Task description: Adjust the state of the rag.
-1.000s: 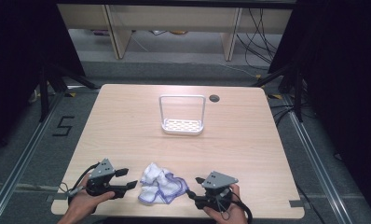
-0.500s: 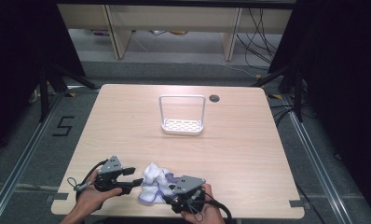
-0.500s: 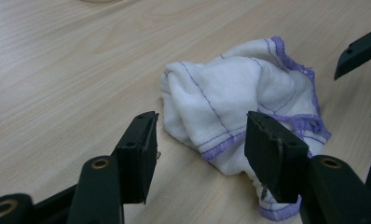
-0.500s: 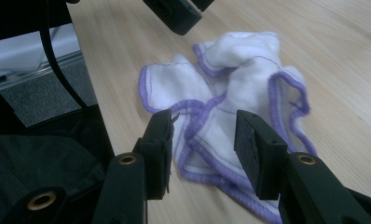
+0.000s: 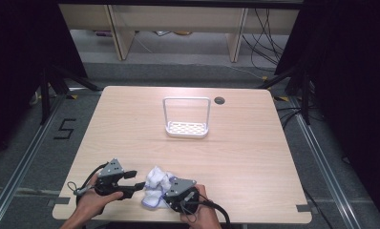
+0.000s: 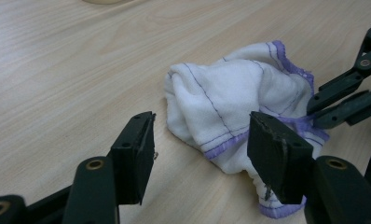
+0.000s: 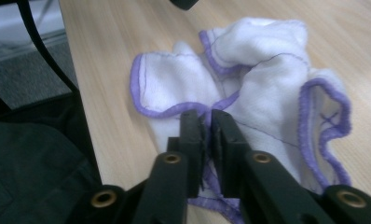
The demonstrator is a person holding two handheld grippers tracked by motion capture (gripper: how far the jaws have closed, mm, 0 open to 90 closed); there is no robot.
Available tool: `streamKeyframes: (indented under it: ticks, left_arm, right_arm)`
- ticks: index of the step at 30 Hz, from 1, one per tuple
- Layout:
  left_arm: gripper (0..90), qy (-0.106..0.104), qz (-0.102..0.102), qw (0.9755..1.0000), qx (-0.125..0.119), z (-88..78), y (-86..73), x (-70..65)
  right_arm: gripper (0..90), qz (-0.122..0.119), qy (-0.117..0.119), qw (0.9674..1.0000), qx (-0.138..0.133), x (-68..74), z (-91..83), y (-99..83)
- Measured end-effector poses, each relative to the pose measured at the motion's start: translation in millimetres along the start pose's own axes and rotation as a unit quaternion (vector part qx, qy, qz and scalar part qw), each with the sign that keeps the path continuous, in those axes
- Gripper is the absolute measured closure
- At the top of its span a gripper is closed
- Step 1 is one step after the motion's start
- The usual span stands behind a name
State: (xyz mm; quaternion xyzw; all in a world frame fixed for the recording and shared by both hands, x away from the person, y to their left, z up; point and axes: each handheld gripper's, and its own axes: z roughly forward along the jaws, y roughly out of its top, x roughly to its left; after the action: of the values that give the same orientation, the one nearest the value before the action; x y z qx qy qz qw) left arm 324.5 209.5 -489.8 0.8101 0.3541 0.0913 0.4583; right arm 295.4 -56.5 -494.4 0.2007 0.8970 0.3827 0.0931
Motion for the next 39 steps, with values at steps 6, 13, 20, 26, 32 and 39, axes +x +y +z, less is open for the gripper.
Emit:
streamKeyframes:
  ticks: [6,13,20,26,32,39]
  left_arm:
    - [40.3,-0.003,0.004,1.0,0.003,-3.2,1.4,0.4]
    - [36.1,-0.006,-0.001,1.0,0.001,-3.5,2.4,-0.2]
    - [31.4,-0.004,-0.009,0.9999,0.001,-1.3,1.3,-1.5]
    - [30.2,0.0,-0.013,0.9999,0.007,0.7,1.3,-0.8]
    - [31.7,-0.012,-0.023,0.9997,0.0,4.3,7.2,-2.1]
    - [38.1,-0.066,-0.017,0.9976,0.004,18.9,21.1,-23.0]
  right_arm:
    - [88.0,-0.006,-0.016,0.9997,-0.019,-7.7,-17.6,8.1]
    - [88.2,0.001,-0.045,0.9974,-0.056,-29.8,-44.8,24.2]
    - [88.4,0.025,-0.062,0.9949,-0.076,-51.3,-56.3,32.1]
    - [88.4,0.048,-0.067,0.9921,-0.094,-67.8,-65.5,34.7]
    - [88.4,0.064,-0.075,0.9908,-0.093,-73.6,-69.0,35.3]
    - [88.4,0.078,-0.077,0.9899,-0.089,-84.4,-65.4,33.6]
